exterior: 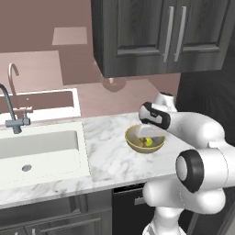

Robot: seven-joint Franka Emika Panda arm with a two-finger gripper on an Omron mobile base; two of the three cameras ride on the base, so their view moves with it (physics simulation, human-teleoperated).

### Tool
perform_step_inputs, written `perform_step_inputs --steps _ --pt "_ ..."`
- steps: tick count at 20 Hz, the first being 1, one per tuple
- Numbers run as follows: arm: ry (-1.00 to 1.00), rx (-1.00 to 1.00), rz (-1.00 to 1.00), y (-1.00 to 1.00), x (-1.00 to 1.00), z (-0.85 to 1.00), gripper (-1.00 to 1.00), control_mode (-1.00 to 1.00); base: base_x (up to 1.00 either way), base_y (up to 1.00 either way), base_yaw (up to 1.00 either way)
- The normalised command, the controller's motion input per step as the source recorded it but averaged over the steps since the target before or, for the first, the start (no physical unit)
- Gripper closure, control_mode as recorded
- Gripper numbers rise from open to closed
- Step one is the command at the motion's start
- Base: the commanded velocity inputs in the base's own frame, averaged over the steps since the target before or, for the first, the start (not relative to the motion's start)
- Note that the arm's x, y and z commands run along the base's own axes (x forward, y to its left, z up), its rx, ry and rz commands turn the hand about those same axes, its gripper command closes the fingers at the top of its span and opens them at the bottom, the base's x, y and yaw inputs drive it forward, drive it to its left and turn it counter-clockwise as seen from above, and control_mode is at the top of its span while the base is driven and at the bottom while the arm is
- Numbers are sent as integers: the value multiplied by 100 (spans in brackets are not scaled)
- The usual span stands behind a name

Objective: Take the lemon, garlic, and corn from the freezer and place them in the bowl on the counter.

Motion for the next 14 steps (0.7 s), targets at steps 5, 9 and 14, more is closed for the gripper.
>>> perform_step_inputs --steps 5,9,14 --pt "0 0 0 0 24 -12 100 -100 0 0 0" --pt "0 0 0 -2 4 -30 100 -100 0 0 0" --pt "0 0 0 0 0 -34 -100 -100 0 0 0"
